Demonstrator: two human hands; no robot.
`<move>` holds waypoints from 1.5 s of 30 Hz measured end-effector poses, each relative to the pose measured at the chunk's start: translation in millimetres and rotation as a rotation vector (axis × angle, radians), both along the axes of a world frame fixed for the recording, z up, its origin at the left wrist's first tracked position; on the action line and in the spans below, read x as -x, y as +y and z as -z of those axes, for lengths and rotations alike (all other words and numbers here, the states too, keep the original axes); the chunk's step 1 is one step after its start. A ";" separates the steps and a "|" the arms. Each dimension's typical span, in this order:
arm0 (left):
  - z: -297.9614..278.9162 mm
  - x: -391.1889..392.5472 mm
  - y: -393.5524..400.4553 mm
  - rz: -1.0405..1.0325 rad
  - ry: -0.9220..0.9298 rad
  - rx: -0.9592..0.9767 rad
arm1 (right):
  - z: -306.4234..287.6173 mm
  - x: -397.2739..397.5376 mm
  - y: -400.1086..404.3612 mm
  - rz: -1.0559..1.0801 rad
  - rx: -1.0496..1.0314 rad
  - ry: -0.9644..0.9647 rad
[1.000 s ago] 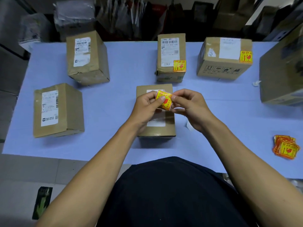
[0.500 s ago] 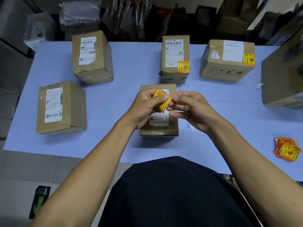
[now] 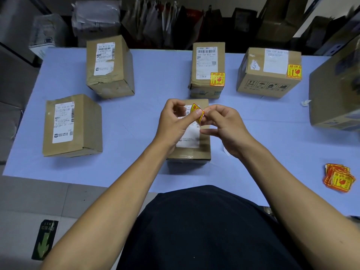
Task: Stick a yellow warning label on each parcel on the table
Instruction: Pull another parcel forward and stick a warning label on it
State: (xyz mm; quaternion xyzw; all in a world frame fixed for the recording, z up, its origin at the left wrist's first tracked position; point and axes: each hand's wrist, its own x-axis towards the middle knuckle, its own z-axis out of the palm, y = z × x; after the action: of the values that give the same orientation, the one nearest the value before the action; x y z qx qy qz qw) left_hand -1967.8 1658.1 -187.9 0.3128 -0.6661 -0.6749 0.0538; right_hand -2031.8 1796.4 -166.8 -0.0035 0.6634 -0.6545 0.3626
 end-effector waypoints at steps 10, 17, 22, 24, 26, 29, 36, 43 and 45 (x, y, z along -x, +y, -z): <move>-4.0 -5.6 17.1 0.128 0.115 0.106 | 11.6 -2.6 6.2 -0.056 -0.083 0.167; -0.1 -3.4 33.1 -0.013 -0.006 0.017 | 29.2 1.8 27.7 0.036 -0.165 0.140; 5.9 -7.1 34.3 -0.134 -0.107 -0.051 | 63.7 6.0 61.6 0.108 -0.358 0.062; 7.9 -10.2 34.8 -0.143 -0.146 -0.044 | 77.7 6.5 73.3 0.103 -0.436 0.032; 9.1 -13.0 36.8 -0.153 -0.174 -0.046 | 90.1 6.5 81.2 0.071 -0.506 0.007; 11.1 -15.9 39.9 -0.171 -0.193 -0.039 | 101.8 4.7 87.1 0.003 -0.558 -0.017; 12.4 -17.5 49.8 -0.182 -0.206 -0.038 | 110.5 4.6 98.6 -0.080 -0.674 0.098; 22.6 -13.3 48.6 -0.210 -0.269 0.098 | 81.6 5.0 75.4 -0.083 -0.614 0.412; 24.5 -11.2 50.0 -0.219 -0.281 0.122 | 63.3 0.2 57.3 -0.084 -0.523 0.550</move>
State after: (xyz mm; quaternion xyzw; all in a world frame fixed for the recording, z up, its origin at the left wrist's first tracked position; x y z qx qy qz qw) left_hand -1956.5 1708.2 -212.3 0.4707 -0.6689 -0.5730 0.0523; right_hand -2032.0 1853.6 -230.1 -0.1136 0.8798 -0.4222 0.1864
